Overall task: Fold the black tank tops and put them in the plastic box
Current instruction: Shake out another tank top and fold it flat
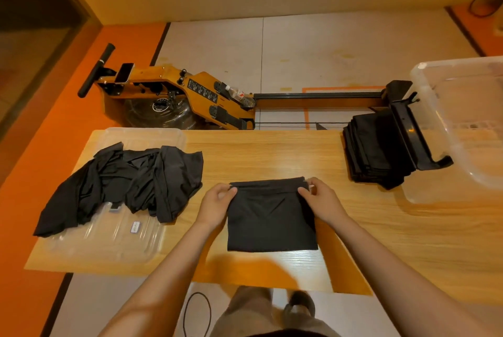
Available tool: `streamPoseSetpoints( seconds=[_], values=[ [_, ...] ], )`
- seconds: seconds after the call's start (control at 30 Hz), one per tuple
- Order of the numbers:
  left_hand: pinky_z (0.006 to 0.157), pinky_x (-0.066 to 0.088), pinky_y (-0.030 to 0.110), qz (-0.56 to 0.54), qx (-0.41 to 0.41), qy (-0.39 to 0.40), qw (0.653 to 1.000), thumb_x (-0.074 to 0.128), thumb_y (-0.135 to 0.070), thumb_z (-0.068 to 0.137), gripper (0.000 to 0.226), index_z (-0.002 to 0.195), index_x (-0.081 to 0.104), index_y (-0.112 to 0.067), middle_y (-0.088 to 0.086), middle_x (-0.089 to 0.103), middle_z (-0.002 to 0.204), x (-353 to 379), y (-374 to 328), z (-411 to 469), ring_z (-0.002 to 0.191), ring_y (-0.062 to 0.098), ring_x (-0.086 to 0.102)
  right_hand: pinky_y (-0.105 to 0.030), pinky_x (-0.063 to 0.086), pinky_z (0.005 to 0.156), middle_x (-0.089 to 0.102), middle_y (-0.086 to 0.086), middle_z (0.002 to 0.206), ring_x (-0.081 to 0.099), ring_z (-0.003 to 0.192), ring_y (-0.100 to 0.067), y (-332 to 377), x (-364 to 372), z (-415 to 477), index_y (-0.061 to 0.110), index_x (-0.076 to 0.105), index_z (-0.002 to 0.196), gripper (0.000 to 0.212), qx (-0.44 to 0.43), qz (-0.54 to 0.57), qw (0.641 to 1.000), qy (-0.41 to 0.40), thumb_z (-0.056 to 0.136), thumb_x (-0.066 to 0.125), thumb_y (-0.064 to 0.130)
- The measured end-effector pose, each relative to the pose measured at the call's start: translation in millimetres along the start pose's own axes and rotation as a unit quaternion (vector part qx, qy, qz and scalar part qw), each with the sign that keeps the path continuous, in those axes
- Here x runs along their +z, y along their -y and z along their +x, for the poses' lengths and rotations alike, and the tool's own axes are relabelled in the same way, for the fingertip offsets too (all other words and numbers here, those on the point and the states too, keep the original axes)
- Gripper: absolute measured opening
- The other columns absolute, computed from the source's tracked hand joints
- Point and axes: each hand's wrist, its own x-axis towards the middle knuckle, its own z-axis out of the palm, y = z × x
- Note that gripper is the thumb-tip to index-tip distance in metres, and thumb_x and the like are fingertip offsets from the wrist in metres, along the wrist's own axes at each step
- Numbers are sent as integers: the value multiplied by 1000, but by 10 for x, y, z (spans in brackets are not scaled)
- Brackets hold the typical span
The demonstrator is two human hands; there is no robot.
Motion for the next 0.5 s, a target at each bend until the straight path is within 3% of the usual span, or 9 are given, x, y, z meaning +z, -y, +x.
streamPoseSetpoints(
  seconds=[0.13,0.27,0.4,0.5],
  values=[
    [63,40,14,9,-40,-52,998,62,-16,92,5,92,62,-10,-3,62,84,95,81,298,83,13,58,-28,33,64,57,0,79,56,79,-22,-81,118,286,17,54,93,6,57,-65,995,-55,92,59,18],
    [61,40,13,50,1,-54,997,58,-15,95,8,90,60,-9,-2,59,73,110,149,299,70,8,55,-32,42,58,59,-1,73,55,66,-21,-81,168,292,17,53,96,6,10,-154,983,-96,95,54,23],
    [60,37,26,73,53,-59,994,53,-16,98,11,90,52,-9,-7,47,61,74,218,316,59,10,46,-36,49,52,60,-3,65,57,56,-23,-62,171,260,15,50,104,13,-68,-229,965,-109,100,47,26],
    [58,34,28,107,50,-70,991,51,-15,98,11,89,50,-9,-5,48,62,85,201,364,61,13,47,-32,43,51,63,-5,72,57,59,-23,-24,203,324,14,49,110,18,-60,-292,950,-91,101,42,29]
  ],
)
